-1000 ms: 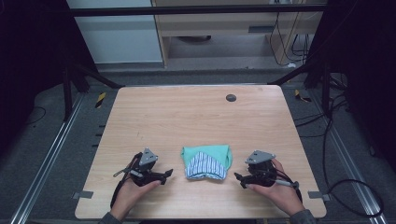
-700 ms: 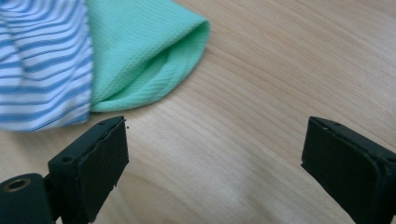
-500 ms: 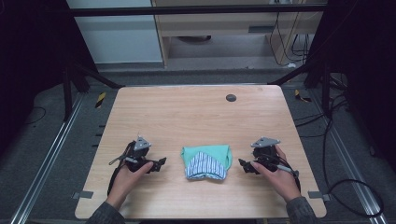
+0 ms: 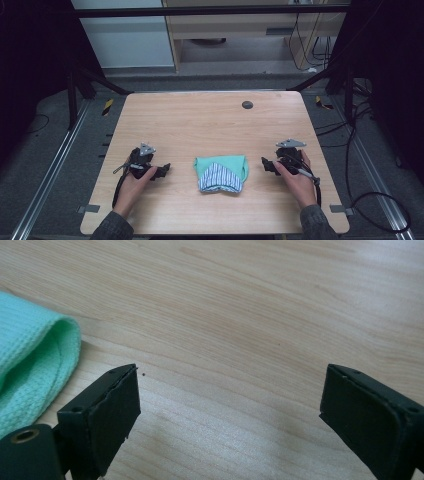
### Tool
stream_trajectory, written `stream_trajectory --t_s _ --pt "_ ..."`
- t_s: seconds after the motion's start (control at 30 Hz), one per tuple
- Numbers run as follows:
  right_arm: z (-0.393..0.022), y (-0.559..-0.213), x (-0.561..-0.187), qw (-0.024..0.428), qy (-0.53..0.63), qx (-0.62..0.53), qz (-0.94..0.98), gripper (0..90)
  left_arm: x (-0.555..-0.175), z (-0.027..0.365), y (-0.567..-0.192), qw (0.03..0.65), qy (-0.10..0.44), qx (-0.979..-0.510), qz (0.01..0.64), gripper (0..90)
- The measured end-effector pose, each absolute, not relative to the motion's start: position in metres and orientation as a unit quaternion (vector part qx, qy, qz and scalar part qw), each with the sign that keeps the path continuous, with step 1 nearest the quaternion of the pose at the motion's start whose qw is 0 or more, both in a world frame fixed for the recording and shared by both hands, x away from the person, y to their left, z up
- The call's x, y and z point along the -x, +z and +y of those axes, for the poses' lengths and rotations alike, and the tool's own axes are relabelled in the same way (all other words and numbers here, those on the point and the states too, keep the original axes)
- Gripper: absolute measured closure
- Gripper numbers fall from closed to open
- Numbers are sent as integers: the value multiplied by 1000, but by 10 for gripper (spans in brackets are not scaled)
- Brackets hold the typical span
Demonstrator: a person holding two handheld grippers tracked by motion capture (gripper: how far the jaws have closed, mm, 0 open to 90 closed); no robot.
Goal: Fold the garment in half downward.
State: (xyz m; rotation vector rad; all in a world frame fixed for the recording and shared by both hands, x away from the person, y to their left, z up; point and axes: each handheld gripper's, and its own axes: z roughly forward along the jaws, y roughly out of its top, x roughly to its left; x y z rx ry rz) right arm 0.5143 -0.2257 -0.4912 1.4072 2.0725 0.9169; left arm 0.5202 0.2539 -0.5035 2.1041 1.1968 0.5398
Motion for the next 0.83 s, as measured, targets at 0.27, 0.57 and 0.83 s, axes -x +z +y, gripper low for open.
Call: stream_trajectory --t_s 0.27,0.57,0.83 --pt "-224 -498 -519 231 328 -523 752 85 -523 254 -506 327 205 -800 459 50" --pt "-220 -506 -522 233 313 -538 747 84 -524 254 -508 331 205 -799 458 20" --pt "-218 -512 -518 239 319 -549 735 36 -526 254 -508 328 203 -800 460 0"
